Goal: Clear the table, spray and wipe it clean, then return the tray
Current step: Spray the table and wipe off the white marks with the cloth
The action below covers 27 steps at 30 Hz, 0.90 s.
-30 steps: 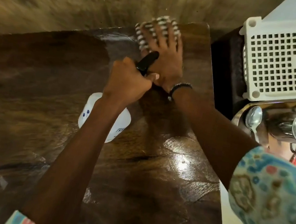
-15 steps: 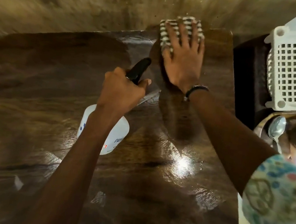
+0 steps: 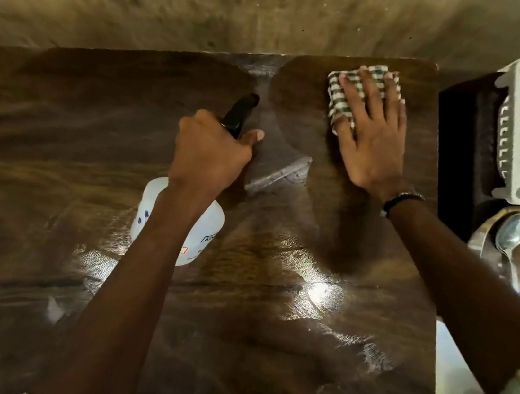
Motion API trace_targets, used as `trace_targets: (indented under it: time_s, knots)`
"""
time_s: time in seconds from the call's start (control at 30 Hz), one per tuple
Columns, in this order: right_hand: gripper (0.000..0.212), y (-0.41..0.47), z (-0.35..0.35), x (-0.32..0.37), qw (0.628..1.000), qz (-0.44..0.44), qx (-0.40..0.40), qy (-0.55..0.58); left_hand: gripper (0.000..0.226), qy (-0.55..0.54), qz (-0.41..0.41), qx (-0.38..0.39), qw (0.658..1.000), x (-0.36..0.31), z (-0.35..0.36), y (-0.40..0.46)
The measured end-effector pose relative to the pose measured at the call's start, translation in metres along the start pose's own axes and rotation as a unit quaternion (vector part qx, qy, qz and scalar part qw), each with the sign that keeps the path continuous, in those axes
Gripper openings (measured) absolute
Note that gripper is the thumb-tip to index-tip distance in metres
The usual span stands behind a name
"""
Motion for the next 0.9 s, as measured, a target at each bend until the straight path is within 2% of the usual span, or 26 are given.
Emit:
trace_targets:
  time_s: [0.13, 0.23, 0.37, 0.43, 0.5, 0.57, 0.63, 0.73, 0.83, 0.9]
  knots:
    - [0.054, 0.026, 0.004, 0.020, 1.000, 0.019, 0.017, -0.001, 0.062, -0.006, 0.006, 0.017, 1.000, 0.007, -0.005, 0.004]
    - [0.055, 0.044, 0.011, 0.057, 0.999, 0.000, 0.037, 0.000, 0.059, -0.006, 0.021, 0.008, 1.000, 0.007, -0.013, 0.001]
    - [0.054, 0.045, 0.025, 0.129, 0.994, -0.098, 0.056, -0.015, 0.061, -0.022, 0.004, -0.011, 1.000, 0.016, -0.021, -0.006]
    - [0.054, 0.022, 0.033, 0.157, 0.984, -0.168, 0.064, -0.015, 0.053, -0.027, -0.007, 0.002, 1.000, 0.025, -0.020, -0.009]
    - [0.051, -0.012, 0.037, 0.166, 0.967, -0.242, 0.073, -0.007, 0.050, -0.023, -0.021, 0.015, 0.999, 0.033, -0.018, -0.014]
    - [0.050, -0.039, 0.034, 0.147, 0.960, -0.273, 0.066, -0.005, 0.048, -0.020, -0.025, 0.022, 0.999, 0.040, -0.019, -0.020]
    - [0.053, -0.045, 0.026, 0.107, 0.969, -0.239, 0.062, -0.021, 0.049, -0.027, -0.027, 0.028, 0.999, 0.044, -0.018, -0.026]
    - [0.057, -0.018, 0.013, 0.054, 0.994, -0.095, 0.054, -0.026, 0.052, -0.047, -0.037, 0.040, 0.997, 0.052, -0.018, -0.034]
    - [0.056, 0.021, 0.012, 0.064, 0.999, 0.033, 0.040, 0.012, 0.044, -0.069, -0.031, 0.037, 0.996, 0.056, -0.020, -0.040]
    - [0.054, 0.042, 0.021, 0.101, 0.997, 0.045, 0.053, 0.017, 0.044, -0.074, -0.032, 0.036, 0.996, 0.061, -0.021, -0.044]
Point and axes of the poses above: each hand's wrist, its own y-axis towards the middle knuckle, its own z-axis out of the palm, x = y × z, the point moved 9 cm from there along y, towards the middle knuckle, and after that the axes turned 5 degrees about z, right-handed, at the moved point
